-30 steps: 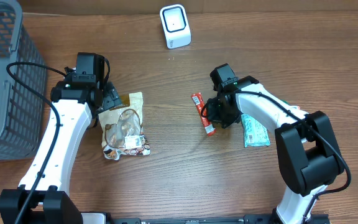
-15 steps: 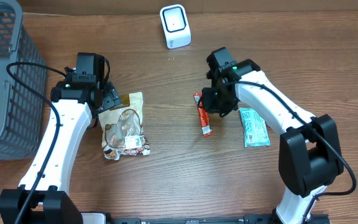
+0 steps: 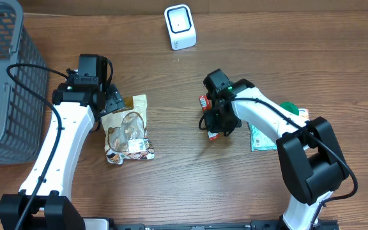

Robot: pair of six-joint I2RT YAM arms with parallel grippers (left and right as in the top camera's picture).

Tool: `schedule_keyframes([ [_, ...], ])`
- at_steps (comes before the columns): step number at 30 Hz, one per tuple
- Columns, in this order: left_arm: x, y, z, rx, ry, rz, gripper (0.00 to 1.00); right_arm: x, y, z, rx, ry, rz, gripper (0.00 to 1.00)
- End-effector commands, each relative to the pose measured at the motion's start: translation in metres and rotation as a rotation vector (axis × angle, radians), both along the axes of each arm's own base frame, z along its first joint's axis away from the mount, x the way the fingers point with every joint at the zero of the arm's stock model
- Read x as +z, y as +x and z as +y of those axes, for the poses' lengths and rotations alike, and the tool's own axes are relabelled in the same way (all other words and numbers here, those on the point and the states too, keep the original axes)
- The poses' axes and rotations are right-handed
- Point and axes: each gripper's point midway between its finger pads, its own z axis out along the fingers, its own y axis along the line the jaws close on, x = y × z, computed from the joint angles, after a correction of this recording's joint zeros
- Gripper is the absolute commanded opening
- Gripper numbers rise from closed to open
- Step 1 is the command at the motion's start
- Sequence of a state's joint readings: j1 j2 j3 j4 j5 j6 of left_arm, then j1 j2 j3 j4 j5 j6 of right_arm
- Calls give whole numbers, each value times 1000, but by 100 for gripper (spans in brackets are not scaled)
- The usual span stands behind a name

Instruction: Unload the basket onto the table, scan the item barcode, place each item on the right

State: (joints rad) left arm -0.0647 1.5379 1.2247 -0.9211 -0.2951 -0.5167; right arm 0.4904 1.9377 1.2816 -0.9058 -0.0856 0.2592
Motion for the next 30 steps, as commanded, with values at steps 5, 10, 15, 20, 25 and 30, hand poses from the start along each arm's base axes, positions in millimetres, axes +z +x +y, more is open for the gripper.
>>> schedule_keyframes([
  [5,12,3,-1,-8,0,-33,99,-2,4,-3,44,-25,-47,21],
  [10,12,3,-1,-9,0,-32,100,13,14,2,49,-14,-67,23],
  [15,12,3,-1,-8,0,-33,99,23,16,4,51,-16,-59,25],
  [20,12,3,-1,-8,0,-33,100,23,8,13,67,18,-35,25],
  [25,12,3,-1,-8,0,-33,100,18,1,14,81,9,-20,25],
  [30,12,3,-1,-8,0,-33,100,11,-3,12,82,4,-12,25],
])
